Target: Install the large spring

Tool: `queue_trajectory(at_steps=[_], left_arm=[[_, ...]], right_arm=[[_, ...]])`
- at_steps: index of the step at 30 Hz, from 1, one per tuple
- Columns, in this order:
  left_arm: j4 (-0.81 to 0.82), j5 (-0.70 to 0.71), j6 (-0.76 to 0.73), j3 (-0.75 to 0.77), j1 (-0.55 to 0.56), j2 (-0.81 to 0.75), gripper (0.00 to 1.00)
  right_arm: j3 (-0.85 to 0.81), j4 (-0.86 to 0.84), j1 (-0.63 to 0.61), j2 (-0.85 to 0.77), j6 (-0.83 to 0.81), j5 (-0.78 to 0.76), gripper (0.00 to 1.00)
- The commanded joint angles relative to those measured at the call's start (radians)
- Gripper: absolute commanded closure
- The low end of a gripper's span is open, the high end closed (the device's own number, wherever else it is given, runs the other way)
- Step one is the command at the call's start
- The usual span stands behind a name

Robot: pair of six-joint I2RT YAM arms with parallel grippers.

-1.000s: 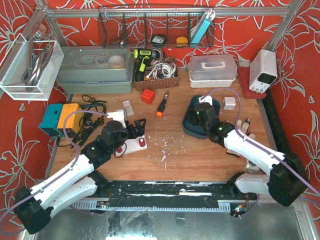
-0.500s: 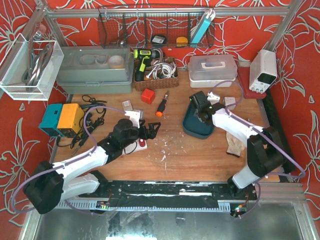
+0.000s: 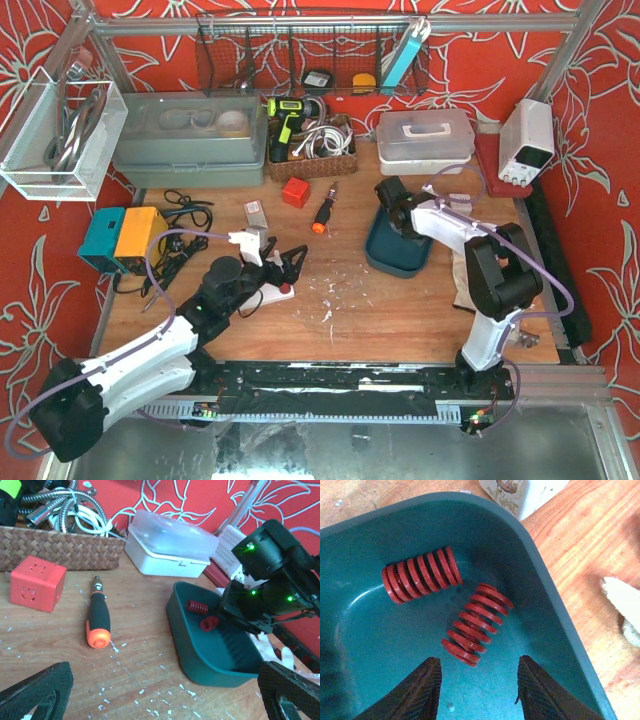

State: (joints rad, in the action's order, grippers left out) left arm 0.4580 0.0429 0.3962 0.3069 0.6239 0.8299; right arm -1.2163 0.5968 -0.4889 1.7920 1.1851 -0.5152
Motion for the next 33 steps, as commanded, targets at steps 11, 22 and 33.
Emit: queue_trajectory(at_steps=[11,22,33], left_arm=[[0.012,0.018,-0.014,-0.006,0.007,-0.039,0.00],[-0.002,0.036,-0.025,-0.009,0.006,-0.060,0.00],[-0.018,0.059,-0.027,-0.007,0.006,-0.081,0.00]], right_arm=[[-0.071,0.022,0.028,0.104,0.132,-0.025,0.50],[-0.074,-0.020,0.037,0.171,0.156,-0.023,0.52],[-0.077,-0.040,0.047,0.205,0.130,0.001,0.66]])
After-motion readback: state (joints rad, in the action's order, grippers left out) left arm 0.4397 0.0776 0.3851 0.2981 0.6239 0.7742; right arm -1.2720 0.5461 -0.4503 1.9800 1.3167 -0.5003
